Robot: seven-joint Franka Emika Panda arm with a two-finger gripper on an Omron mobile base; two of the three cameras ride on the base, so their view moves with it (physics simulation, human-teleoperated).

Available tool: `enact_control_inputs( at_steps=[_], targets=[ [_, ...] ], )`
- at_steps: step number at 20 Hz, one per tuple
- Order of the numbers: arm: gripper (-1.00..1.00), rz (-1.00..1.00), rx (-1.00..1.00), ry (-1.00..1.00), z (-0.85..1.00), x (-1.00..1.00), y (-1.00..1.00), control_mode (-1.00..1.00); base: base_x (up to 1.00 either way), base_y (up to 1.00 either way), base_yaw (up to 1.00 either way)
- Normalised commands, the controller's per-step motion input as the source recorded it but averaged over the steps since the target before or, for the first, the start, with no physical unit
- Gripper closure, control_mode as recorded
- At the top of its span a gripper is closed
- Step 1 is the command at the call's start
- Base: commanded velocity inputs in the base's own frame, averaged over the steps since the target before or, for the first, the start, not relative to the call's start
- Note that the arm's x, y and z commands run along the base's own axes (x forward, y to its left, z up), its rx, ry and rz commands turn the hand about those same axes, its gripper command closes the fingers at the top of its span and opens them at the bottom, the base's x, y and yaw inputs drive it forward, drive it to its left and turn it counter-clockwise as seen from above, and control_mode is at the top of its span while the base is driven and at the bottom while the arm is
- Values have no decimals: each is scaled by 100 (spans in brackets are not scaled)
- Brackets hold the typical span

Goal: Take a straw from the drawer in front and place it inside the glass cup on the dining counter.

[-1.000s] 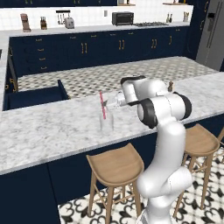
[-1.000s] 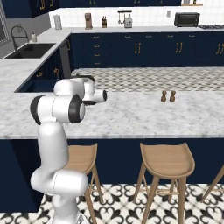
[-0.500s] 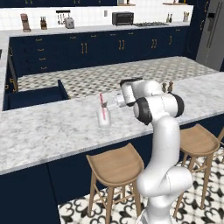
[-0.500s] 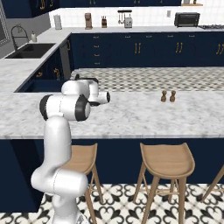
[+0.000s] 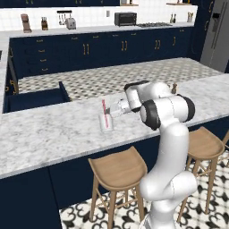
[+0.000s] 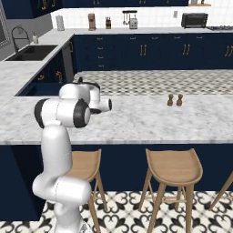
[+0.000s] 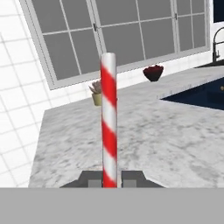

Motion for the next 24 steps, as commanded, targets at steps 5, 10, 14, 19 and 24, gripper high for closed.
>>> enact_control_inputs(
  at_steps=[5, 10, 14, 19, 24],
  targets=[
    [-100, 0, 0, 0, -11, -16, 16, -100, 0, 0, 0],
    [-100, 0, 0, -6, 0, 0, -15, -100, 0, 0, 0],
    [-100, 0, 0, -9, 8, 0, -16, -100, 0, 0, 0],
    [-100, 0, 3, -23, 83, -9, -35, -100, 0, 0, 0],
    [-100, 0, 2, -22, 100, -70, -67, -100, 0, 0, 0]
  ],
)
